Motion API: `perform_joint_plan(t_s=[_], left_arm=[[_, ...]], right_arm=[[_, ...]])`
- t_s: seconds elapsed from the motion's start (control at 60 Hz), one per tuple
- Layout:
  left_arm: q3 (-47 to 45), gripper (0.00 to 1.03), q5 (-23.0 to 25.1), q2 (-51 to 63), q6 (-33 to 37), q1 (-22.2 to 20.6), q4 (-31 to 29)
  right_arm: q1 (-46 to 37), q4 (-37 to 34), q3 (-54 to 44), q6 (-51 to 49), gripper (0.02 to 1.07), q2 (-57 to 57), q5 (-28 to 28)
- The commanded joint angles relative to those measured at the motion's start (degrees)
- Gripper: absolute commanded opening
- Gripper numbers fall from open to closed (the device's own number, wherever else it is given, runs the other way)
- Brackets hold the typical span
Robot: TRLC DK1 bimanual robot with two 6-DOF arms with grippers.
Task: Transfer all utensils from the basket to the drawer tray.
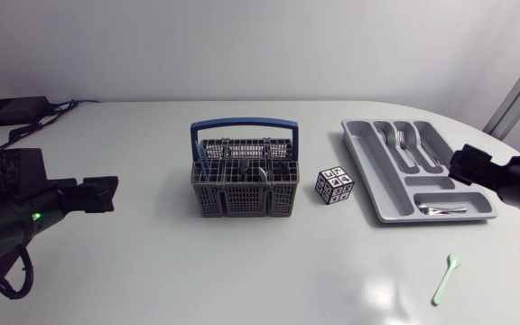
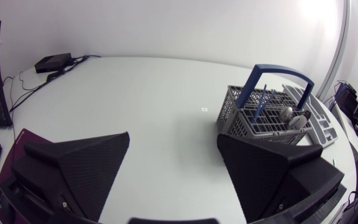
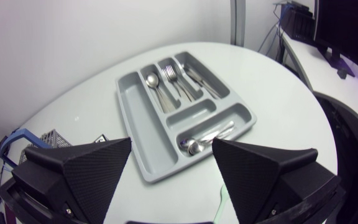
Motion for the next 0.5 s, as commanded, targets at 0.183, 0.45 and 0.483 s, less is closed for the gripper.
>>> perform_joint_plan(t_s=[0.183, 0.45, 0.483], left_arm=[[1.6, 0.98, -0.4, 6.0, -0.2, -2.5, 1.9], [5.4, 0.98, -0.4, 17.0, -0.1, -4.1, 5.3], [5.6, 0.98, -0.4, 17.6, -0.1, -4.3, 5.8]], right_arm=[[-1.2, -13.3, 7.9, 4.7, 0.96, 14.2, -0.5], [-2.1, -16.4, 8.6, 6.7, 0.96, 25.7, -0.5], [-2.1, -16.4, 8.3, 7.2, 0.96, 27.0, -0.5]])
